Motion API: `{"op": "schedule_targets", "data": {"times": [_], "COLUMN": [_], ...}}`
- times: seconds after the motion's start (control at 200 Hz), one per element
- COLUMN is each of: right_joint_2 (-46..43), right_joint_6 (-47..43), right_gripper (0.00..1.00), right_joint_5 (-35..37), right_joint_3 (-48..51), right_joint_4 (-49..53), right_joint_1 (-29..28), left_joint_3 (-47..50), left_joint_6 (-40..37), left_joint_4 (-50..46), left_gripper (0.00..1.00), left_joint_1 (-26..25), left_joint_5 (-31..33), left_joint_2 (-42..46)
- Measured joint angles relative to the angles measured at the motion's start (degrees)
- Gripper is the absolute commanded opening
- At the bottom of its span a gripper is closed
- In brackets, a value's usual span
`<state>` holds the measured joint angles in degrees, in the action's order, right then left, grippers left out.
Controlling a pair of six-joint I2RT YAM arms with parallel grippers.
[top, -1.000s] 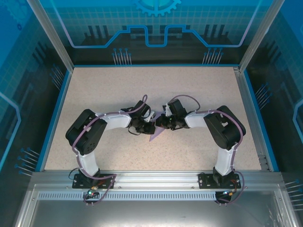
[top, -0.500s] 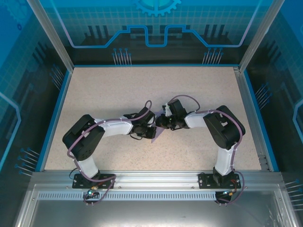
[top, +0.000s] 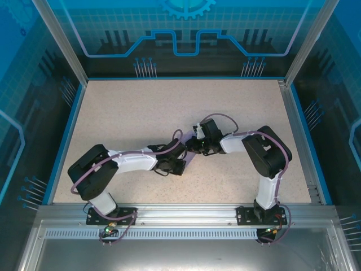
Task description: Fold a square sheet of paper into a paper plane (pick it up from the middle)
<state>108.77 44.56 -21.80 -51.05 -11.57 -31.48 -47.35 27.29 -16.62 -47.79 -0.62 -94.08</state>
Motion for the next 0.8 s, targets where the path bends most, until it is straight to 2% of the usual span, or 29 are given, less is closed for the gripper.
{"op": "schedule_targets", "data": {"times": [0.23, 0.38, 0.56, 0.8], "right_joint_2": [-0.1, -0.5, -2.2, -8.2], "right_joint_6": [0.0, -0.2, -0.6, -0.9], "right_gripper": [0.13, 0.19, 0.29, 0.36], "right_joint_5": [-0.5, -0.9, -0.5, 0.4], "right_joint_3": [0.2, 0.6, 0.6, 2.2], "right_joint_4": [-0.5, -1.2, 0.9, 5.0], "right_joint_1": [0.0, 0.0, 0.3, 2.3], "left_joint_3": [1.6, 1.1, -1.1, -2.2], "left_joint_6": [1.4, 2.0, 2.8, 2.9], "left_joint_4": [-6.8, -9.3, -7.6, -2.4], "left_gripper": [0.11, 0.16, 0.20, 0.33], "left_joint_1": [-1.1, -1.0, 1.7, 6.1], "left_joint_5": [-0.7, -1.3, -3.7, -6.7], "left_joint_2": [3.8, 6.2, 6.7, 5.9]}}
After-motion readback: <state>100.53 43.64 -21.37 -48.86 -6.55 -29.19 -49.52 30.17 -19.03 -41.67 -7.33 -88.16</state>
